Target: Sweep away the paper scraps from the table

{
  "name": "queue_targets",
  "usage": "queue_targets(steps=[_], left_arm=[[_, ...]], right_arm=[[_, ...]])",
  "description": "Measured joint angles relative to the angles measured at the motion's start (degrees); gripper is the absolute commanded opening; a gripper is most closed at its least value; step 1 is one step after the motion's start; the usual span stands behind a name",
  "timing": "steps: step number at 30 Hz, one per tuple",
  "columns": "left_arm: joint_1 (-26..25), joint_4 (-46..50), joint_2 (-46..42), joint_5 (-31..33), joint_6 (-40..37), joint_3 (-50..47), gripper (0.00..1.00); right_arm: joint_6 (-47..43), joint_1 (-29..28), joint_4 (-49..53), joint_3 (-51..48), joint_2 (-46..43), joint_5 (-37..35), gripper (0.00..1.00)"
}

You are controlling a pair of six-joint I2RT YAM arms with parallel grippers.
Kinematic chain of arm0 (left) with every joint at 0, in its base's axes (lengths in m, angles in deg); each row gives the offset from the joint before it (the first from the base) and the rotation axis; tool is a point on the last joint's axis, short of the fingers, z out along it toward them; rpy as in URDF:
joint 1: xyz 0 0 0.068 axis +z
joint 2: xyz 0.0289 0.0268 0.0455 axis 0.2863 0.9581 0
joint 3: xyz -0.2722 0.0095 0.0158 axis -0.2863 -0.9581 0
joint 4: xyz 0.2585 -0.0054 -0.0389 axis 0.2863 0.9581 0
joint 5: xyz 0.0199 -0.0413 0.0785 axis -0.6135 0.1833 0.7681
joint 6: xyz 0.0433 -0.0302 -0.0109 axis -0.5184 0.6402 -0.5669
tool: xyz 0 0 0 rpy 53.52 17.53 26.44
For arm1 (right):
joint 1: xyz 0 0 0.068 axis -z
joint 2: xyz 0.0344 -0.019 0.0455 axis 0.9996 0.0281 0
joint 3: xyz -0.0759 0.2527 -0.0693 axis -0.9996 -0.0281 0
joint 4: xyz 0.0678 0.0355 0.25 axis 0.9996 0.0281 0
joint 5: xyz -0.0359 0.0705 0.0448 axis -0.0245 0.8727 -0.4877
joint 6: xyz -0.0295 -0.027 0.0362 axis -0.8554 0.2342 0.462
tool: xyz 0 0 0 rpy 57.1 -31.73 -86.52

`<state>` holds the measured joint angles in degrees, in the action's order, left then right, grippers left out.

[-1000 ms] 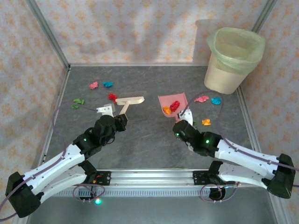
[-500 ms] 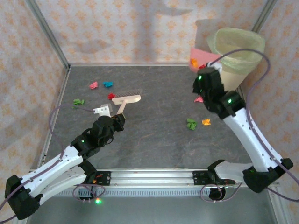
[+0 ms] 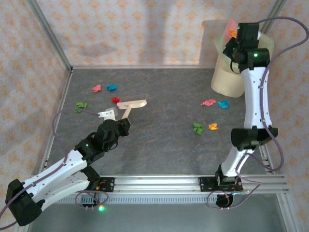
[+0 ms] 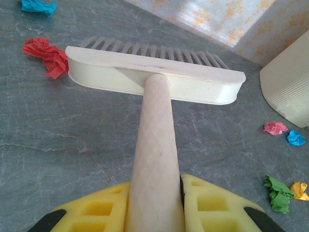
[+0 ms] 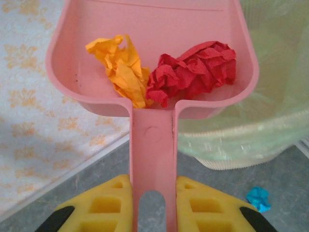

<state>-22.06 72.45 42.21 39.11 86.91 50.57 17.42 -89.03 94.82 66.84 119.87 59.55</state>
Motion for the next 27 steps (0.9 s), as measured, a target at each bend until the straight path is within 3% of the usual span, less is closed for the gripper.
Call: queue_targets(steps=[5,9,11,27], left_arm=[[0.0,0.0,1.4,-0.5,0.0,0.0,0.0],[0.0,0.0,3.0,-0.7,0.0,0.0,0.0],[0.0,0.0,3.5,-0.9,0.0,0.0,0.0],[0.0,-0.4,4.7,-0.9,-0.1,0.0,0.0]], right_arm=[[4.1,5.4,4.7,11.7,9.1,7.8,0.0],[8.6,7.6,11.7,34.9,21.2,14.0,0.0],[11.8,8.9,13.0,40.3,24.2,18.3,0.0],[22.8,13.9,18.9,42.1,26.8,34.2,0.0]])
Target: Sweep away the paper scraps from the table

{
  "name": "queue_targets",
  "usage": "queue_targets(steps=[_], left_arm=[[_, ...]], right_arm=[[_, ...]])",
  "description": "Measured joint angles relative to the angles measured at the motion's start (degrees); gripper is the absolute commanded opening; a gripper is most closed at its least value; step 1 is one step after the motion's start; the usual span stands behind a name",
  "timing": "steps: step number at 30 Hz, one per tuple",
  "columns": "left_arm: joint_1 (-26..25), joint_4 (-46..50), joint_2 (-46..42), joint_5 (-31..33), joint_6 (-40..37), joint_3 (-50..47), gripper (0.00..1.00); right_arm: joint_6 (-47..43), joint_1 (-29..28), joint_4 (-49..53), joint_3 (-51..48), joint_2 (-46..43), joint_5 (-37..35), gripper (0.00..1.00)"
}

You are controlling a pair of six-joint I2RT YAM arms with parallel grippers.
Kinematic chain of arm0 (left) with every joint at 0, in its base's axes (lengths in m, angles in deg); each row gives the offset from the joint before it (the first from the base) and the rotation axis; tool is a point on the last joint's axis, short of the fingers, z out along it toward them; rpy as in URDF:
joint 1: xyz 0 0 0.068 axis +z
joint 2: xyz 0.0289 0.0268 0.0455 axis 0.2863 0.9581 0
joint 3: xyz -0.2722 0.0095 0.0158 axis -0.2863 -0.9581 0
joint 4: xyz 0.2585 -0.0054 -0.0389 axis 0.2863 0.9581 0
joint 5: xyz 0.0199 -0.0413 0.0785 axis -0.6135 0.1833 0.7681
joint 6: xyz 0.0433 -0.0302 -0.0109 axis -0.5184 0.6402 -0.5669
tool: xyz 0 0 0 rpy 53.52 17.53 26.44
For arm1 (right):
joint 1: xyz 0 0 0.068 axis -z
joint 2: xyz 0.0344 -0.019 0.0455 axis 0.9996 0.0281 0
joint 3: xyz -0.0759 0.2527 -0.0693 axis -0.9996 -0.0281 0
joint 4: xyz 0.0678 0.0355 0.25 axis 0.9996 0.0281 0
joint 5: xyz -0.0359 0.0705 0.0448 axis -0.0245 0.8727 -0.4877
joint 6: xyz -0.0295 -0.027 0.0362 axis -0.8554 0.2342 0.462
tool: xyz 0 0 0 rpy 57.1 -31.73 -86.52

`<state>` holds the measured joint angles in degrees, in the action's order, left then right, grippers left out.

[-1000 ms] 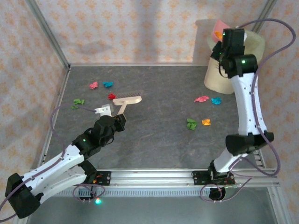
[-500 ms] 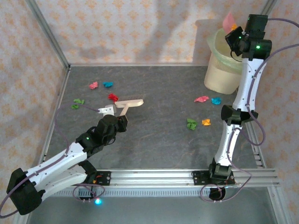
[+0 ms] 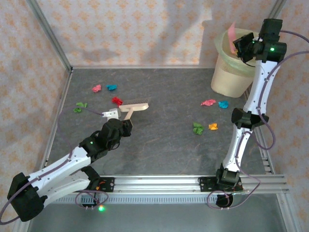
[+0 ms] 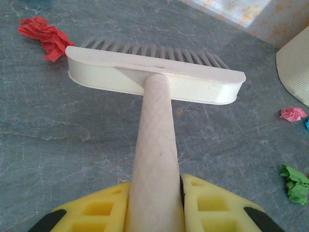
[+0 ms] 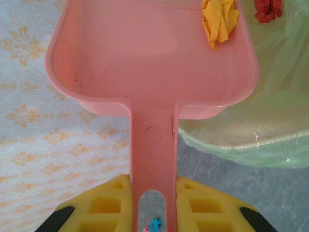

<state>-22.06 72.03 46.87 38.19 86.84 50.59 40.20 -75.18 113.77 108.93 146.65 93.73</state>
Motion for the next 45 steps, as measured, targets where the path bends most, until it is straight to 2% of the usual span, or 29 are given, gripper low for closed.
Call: queue_targets(steps=[19,31,38,45], left_arm=[[0.0,0.0,0.1,-0.2,-0.2,0.0,0.0],[0.0,0.0,0.1,-0.2,-0.2,0.0,0.0],[0.0,0.0,0.1,-0.2,-0.2,0.0,0.0],[0.0,0.0,-0.3,-0.2,-0.2,0.0,0.0]], right_arm=[[4.8,4.7,1.2,0.0,-0.3,6.8,0.0],[16.5,9.4,-0.9,0.1,-0.5,11.1,0.0],[23.7,9.5,-3.9,0.1,-0.5,13.3,0.0],[26.7,9.5,-6.5,0.1,-0.9,13.8,0.0]])
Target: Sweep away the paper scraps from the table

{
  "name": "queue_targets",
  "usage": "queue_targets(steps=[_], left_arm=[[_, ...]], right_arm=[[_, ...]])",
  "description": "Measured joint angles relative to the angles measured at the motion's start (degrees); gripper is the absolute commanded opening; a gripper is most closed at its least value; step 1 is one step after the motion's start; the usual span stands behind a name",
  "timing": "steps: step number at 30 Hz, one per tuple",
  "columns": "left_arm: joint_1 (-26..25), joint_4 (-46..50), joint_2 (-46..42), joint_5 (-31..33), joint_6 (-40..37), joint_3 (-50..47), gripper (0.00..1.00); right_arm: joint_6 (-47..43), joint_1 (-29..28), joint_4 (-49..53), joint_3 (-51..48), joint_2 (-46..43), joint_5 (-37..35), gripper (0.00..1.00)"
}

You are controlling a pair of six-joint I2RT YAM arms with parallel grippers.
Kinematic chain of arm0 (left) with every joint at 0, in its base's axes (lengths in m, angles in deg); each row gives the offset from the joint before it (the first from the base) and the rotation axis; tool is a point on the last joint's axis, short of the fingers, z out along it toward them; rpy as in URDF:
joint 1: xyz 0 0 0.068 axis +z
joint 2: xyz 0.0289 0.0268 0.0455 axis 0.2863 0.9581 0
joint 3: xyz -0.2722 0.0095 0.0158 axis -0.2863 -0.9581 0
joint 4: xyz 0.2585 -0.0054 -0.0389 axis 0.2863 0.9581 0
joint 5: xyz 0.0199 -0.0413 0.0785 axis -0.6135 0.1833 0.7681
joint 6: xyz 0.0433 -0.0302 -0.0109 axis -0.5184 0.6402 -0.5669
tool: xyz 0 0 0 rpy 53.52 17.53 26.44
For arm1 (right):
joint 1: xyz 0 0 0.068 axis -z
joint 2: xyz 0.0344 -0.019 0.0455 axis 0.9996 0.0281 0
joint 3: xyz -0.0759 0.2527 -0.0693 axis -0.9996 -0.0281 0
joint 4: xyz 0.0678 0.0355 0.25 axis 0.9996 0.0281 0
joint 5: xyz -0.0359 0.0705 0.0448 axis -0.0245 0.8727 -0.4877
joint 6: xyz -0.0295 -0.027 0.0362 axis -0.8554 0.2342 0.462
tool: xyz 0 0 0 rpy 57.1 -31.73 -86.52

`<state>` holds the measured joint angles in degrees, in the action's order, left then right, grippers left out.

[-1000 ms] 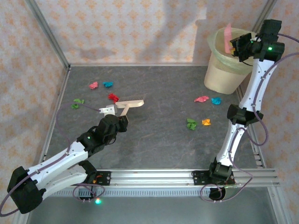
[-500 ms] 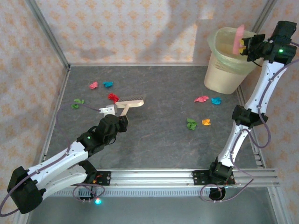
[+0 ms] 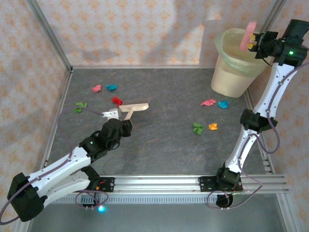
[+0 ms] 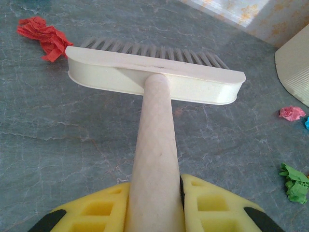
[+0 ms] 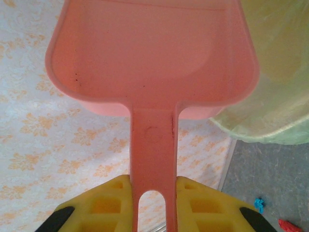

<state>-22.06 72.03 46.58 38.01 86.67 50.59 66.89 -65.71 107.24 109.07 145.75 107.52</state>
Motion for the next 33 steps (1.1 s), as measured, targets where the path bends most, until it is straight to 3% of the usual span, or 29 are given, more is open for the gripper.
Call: queue_targets(steps=[8,18,27,33], left_arm=[[0.0,0.0,0.0,0.0,0.0,0.0,0.0],[0.0,0.0,0.0,0.0,0.0,0.0,0.0],[0.0,0.1,-0.4,0.2,0.0,0.0,0.0],[0.0,0.3,-0.9,0.5,0.0,0.0,0.0]], right_arm=[[-2.8,0.0,-0.4,0.0,-4.3,-0.8,0.0],[-22.3,-0.5,11.1,0.0,-10.6,-6.8,0.0],[-38.4,-9.2,20.5,0.1,-23.1,-16.4,0.0],[-43.9,-9.4,21.0,1.3,-29.4,-17.2,0.0]])
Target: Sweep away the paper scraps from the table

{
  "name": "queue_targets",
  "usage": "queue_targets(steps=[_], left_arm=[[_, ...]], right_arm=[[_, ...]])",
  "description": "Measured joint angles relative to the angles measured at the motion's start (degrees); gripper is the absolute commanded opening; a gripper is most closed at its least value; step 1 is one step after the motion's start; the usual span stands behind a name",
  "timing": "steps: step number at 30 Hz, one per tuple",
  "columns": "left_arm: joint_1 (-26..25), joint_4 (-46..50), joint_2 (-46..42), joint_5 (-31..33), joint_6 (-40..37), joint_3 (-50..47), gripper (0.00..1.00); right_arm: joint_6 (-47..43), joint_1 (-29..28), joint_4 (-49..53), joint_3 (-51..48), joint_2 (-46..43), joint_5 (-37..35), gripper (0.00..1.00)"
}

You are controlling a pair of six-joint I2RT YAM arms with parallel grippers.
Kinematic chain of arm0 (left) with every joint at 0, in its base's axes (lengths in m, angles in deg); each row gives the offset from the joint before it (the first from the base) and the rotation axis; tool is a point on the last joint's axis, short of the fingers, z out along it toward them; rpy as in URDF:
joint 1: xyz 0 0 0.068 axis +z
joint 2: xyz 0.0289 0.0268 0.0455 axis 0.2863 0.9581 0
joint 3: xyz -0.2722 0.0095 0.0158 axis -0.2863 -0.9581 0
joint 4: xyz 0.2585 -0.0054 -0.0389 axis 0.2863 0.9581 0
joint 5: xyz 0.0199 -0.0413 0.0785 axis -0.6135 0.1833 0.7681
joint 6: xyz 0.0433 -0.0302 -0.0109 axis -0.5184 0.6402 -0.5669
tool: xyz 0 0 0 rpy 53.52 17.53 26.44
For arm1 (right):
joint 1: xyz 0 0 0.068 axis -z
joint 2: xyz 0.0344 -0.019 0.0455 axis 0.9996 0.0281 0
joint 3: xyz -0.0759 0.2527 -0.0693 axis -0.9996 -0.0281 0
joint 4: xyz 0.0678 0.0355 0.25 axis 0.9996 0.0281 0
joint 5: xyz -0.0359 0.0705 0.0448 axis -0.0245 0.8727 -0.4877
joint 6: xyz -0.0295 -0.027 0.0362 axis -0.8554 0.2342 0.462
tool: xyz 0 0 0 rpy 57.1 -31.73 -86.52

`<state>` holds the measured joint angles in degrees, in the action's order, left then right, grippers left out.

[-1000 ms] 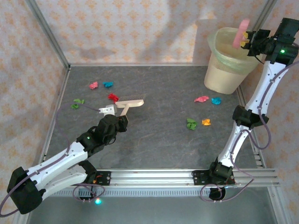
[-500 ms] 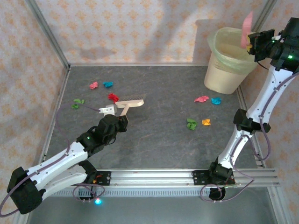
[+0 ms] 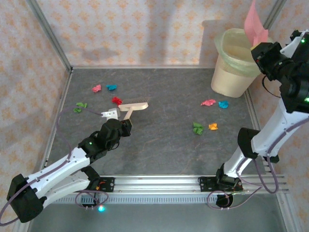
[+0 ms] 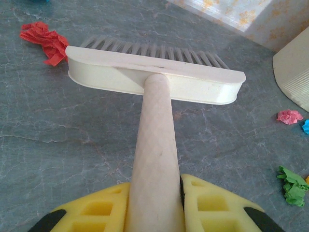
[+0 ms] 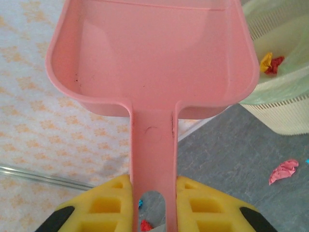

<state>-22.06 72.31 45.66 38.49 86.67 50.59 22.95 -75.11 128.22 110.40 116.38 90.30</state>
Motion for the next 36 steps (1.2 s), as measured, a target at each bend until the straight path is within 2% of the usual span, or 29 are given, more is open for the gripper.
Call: queue_targets(steps=[5,10,18,22,25,33,36], left_arm=[[0.0,0.1,0.0,0.0,0.0,0.0,0.0],[0.0,0.1,0.0,0.2,0.0,0.0,0.0],[0.0,0.1,0.0,0.2,0.0,0.0,0.0],[0.0,0.1,0.0,0.2,0.0,0.0,0.0],[0.0,0.1,0.0,0.2,0.0,0.0,0.0],[0.0,0.1,0.0,0.1,0.0,0.0,0.0],[0.0,0.1,0.2,0.0,0.0,0.0,0.0]], right_arm=[[1.0,-1.2,0.0,0.1,-0.2,4.8,0.0],[1.9,-12.9,0.0,-0.4,0.7,3.2,0.0],[1.4,-32.3,0.0,-9.4,-0.2,-9.5,0.0],[1.4,-39.2,0.0,-12.2,1.9,-16.7,0.0],[1.2,-41.0,0.0,-14.1,3.0,-19.5,0.0],[-0.7,-41.0,0.0,-16.7,3.7,-23.5,0.0],[-1.4,-39.2,-0.6,-24.3,1.2,-21.9,0.0]])
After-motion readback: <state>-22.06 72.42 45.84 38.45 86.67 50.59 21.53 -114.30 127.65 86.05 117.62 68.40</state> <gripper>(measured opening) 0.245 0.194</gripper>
